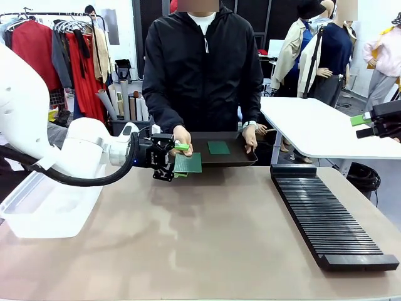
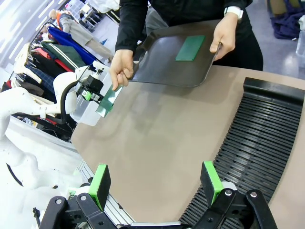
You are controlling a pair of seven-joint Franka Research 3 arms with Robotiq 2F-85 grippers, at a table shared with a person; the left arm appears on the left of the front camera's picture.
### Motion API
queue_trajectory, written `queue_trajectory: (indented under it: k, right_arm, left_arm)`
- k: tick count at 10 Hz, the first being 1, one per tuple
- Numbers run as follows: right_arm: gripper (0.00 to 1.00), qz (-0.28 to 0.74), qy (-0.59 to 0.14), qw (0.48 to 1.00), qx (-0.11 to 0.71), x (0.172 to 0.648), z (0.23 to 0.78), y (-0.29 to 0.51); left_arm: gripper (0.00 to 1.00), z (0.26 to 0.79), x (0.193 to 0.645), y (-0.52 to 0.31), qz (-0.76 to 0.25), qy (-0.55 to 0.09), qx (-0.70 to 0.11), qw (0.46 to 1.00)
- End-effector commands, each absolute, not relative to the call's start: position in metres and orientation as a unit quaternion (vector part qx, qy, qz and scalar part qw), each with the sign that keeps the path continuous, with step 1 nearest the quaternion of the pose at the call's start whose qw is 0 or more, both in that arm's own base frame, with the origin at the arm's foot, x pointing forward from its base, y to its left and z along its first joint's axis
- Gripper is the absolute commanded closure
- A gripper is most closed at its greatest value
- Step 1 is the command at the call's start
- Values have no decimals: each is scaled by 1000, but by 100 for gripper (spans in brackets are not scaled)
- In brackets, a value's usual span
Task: Sort PCBs into racks and boxes based on the side picked up.
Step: Pick up the Blank PCB handed by the Human.
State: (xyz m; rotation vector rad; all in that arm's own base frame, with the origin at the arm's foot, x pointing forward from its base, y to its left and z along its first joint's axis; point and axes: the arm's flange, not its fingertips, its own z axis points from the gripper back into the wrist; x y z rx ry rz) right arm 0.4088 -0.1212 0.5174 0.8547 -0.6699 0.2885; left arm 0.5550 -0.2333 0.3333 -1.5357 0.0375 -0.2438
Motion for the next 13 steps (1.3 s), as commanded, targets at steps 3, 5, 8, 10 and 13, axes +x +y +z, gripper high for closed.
queue_trajectory:
  k: [3, 5, 8, 10, 13]
  right_arm:
    - [0, 133, -320, 842, 413, 410, 520, -120]
    - [0, 133, -320, 842, 413, 410, 520, -120]
    - [0, 133, -320, 842, 413, 410, 520, -120]
    - [0, 133, -320, 842, 413, 410, 520, -120]
    - [0, 133, -320, 842, 413, 410, 520, -120]
  left_arm:
    - [55, 334, 555, -230, -107, 16, -697, 708]
    - [86, 335, 554, -230, -108, 20, -698, 708]
    - [100, 335, 553, -230, -111, 29, -697, 708]
    - [100, 335, 553, -230, -112, 31, -697, 708]
    - [100, 335, 553, -230, -121, 37, -701, 702]
